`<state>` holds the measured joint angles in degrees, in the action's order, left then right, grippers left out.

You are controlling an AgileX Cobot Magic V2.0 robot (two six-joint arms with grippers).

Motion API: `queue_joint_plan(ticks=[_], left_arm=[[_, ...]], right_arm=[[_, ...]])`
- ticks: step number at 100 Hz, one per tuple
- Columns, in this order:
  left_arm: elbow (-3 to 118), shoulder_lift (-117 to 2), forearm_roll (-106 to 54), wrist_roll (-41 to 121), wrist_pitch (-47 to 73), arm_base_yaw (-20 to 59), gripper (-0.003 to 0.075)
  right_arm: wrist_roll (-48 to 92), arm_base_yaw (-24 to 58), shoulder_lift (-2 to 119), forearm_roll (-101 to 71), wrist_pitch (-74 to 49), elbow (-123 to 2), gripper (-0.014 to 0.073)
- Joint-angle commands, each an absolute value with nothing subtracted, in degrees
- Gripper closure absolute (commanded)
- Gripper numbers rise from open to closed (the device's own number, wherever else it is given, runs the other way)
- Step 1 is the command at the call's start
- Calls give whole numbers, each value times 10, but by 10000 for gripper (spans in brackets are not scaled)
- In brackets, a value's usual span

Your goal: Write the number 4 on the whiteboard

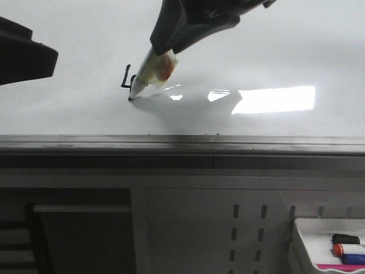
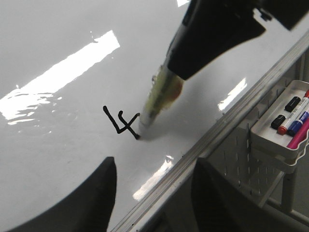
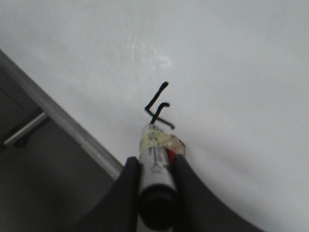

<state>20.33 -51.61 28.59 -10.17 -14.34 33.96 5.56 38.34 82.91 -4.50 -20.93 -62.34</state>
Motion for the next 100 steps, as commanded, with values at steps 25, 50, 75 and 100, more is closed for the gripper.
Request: queue_joint_plan(ticks=[25,50,75,100], left_arm=[[219,-552,352,-107,-196,346,386],[224,-642,350,-107,-256,344,386],[224,-663,323,-107,-285,344,420],[224,-663,324,-107,-291,344,741]], right_arm=[[63,439,805,-37,-243,-664,658],[63,497,802,-37,-292,-700,658],[63,501,801,-38,-339,-708,658],[63,501,801,-50,-344,-708,658]])
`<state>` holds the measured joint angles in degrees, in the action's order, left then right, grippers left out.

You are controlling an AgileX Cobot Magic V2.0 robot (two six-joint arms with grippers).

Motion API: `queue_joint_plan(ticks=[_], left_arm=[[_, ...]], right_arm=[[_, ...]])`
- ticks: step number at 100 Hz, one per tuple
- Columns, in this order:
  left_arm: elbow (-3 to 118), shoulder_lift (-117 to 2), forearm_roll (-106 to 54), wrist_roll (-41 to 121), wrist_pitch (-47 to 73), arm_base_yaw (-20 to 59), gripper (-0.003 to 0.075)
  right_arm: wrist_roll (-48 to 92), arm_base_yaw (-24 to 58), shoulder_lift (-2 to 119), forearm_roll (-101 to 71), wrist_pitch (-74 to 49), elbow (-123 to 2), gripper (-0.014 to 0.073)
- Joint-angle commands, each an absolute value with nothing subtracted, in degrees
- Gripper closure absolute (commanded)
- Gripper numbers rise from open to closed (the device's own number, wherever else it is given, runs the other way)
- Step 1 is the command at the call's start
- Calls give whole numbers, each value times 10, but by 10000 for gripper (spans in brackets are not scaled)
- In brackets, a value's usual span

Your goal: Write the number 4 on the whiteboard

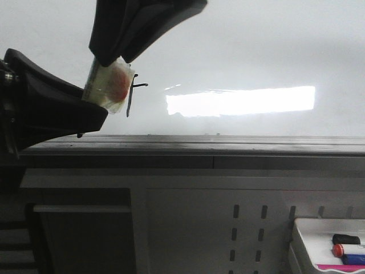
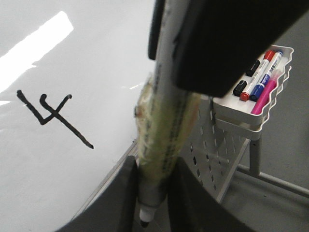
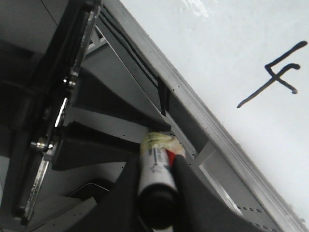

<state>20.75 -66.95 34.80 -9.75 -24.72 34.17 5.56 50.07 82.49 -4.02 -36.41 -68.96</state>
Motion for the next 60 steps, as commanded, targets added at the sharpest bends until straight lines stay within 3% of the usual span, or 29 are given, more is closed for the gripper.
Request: queue_joint_plan(ticks=[1,16,23,28,35,39,60], left_arm=[[224,-663,324,-107,-291,344,741],[224,-663,324,-107,-291,344,741],[224,-663,324,-107,-291,345,741],[224,-663,313,-108,-285,345,741],[224,-663,228,-110,-266,345,741],[224,-663,157,-110,-255,345,741],[252,-665,-44,-114,-184,320,741]], right_arm=[[63,501,801,-50,-343,-708,658],[63,501,801,-62,-337,-708,634],[63,501,801,-62,-337,-708,501],[63,500,801,-62,-337,-708,327],[63,493,799,-57,-333,-708,132],[63,487,796,-51,-334,-708,75],[63,469,766,-46,-334,-708,132]])
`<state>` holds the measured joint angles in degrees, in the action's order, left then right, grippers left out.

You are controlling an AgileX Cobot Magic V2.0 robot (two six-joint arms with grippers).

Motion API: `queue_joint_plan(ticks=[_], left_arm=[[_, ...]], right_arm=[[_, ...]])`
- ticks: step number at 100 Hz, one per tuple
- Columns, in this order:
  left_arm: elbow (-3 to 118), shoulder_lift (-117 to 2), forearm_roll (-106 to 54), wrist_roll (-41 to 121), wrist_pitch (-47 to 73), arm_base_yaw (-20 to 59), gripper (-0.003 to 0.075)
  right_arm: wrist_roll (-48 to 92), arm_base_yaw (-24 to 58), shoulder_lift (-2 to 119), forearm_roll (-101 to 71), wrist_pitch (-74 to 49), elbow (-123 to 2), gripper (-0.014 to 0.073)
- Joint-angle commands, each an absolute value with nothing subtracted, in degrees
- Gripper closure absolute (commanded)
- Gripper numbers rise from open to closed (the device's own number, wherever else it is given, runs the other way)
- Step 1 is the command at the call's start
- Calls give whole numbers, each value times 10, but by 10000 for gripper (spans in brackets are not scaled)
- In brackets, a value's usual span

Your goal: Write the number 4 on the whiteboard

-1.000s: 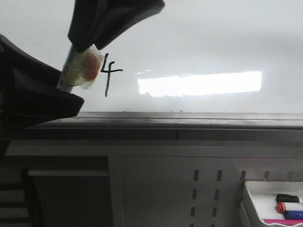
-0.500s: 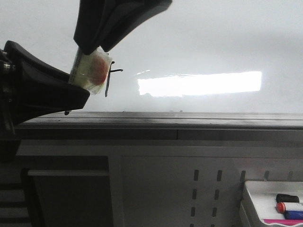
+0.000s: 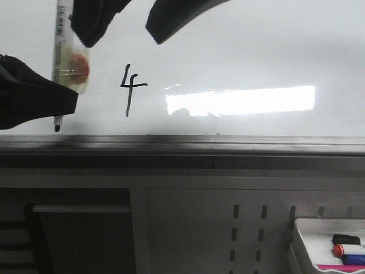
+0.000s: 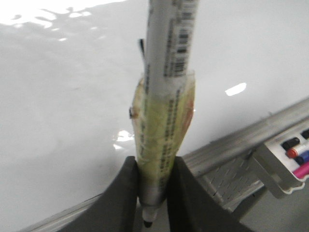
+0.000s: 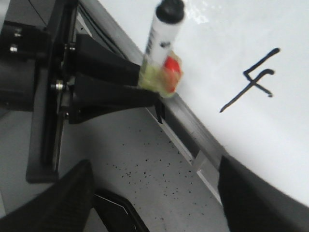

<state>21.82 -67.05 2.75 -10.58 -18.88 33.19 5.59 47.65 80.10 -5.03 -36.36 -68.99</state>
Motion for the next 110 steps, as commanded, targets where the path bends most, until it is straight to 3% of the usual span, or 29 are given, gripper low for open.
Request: queue_joint_plan(ticks=[1,38,70,80,97,110], left_arm=[[254,-665,-46,-114,-173,319,741],[386,-737,-96,-114,19,272,741],[414,-767,-101,-114,14,268,736],[414,-767,-101,-114,14,268,672],[414,-767,-103,-114,14,268,466],[414,-763,-103,-114,16,268,442]], right_arm=[[63,469,766,-46,-335,-708,137],[63,469,750,-45,-349,-708,148],[62,469,750,-45,-362,-708,148],[62,469,750,-45,-366,-708,148],[57,469,750,-45,-362,-708,148],[57,469,750,-41,-365,-708,148]])
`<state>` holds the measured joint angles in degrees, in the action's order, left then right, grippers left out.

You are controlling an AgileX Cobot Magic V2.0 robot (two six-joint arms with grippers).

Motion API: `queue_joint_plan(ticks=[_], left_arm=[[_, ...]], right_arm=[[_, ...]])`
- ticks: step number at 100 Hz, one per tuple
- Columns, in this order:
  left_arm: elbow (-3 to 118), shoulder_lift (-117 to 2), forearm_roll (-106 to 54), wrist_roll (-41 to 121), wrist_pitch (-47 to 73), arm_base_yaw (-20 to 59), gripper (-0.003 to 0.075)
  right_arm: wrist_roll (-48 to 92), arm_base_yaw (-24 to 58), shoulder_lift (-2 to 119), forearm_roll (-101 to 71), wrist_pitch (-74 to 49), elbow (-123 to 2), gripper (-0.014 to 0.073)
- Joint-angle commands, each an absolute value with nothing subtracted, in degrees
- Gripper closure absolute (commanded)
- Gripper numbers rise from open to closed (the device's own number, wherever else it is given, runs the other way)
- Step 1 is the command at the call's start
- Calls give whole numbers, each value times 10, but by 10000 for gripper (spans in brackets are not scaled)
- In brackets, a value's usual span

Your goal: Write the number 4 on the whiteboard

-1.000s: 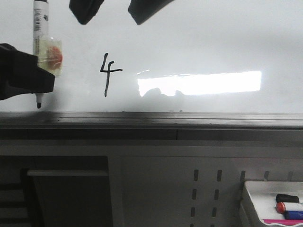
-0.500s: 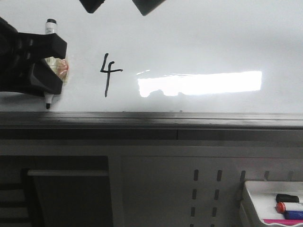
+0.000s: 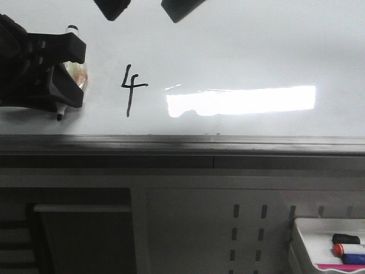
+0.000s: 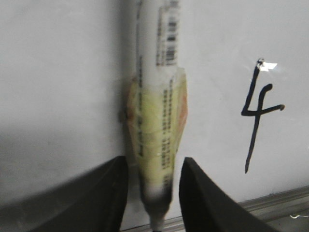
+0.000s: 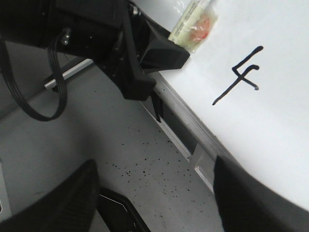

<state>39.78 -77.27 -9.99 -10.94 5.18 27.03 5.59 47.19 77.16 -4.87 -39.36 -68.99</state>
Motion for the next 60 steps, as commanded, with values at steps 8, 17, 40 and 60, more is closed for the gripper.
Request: queue_joint_plan(ticks=[8,17,40,60], left_arm=[[414,-754,-99,-114,21,268,442],[413,-733,-87,-114,31,268,442],[398,-622,-47,-114,63,268,477],[329,-466,-16,-114,48,268,724]], right_arm=[[57,469,747,-30,-367,-708,148],[56,469,736,-26,-367,-706,149],[56,469,667,-12,-333,-664,527],[52,469,572,-11,-252,-549,656]])
